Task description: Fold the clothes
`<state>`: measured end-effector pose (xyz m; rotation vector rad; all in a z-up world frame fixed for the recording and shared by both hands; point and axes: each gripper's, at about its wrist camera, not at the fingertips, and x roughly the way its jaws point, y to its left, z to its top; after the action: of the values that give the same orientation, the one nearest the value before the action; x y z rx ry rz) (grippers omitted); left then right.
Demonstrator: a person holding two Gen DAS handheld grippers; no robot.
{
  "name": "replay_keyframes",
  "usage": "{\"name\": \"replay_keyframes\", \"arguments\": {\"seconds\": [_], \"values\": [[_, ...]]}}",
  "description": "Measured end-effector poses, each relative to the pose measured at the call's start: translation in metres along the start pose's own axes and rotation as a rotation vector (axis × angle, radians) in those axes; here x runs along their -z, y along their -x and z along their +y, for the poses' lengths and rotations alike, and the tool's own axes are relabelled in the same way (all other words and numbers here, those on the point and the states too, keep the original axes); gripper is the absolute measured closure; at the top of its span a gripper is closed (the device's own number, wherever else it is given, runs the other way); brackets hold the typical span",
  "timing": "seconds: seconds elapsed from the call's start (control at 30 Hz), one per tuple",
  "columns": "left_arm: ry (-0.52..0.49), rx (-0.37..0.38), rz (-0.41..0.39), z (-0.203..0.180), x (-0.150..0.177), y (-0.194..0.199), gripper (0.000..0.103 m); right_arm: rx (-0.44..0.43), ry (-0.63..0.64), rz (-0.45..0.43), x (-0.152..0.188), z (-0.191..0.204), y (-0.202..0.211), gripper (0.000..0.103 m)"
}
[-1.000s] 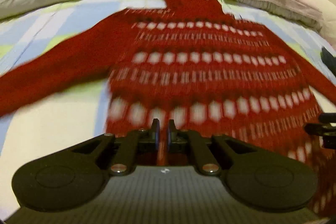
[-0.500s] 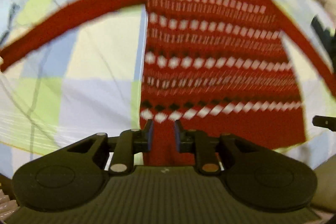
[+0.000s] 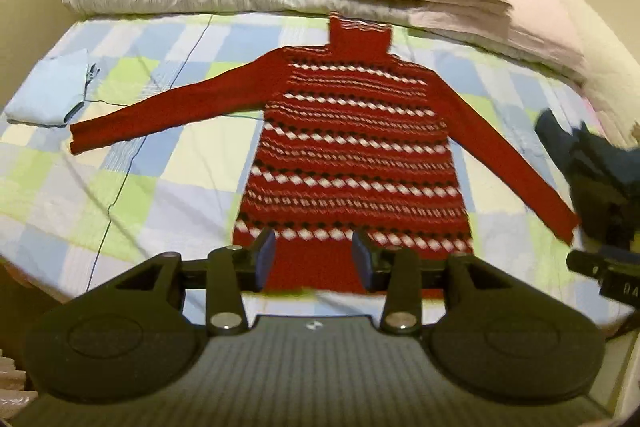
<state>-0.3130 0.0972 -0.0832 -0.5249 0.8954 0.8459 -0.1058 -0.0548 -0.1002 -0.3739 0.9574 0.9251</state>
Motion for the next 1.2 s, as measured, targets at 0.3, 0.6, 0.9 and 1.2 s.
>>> {"name": "replay_keyframes", "arguments": {"seconds": [0.3, 0.6, 0.9, 1.2], "values": [[-0.031, -0.053, -0.042, -0.036, 0.063, 0.066, 0.058, -0.019, -0.009, -0.004, 0.059, -0.018, 0.067, 0.046], [-0.019, -0.110, -0.071, -0.034, 0.078, 0.099, 0.053, -0.045, 0.025, -0.027, 0.079, -0.005, 0.094, 0.046], [-0.017, -0.137, -0.049, -0.023, 0.081, 0.102, 0.051, -0.053, 0.040, 0.012, 0.079, 0.006, 0.089, 0.046], [-0.013, -0.142, -0.018, -0.023, 0.091, 0.100, 0.048, -0.049, 0.057, 0.055, 0.085, 0.011, 0.084, 0.046]]}}
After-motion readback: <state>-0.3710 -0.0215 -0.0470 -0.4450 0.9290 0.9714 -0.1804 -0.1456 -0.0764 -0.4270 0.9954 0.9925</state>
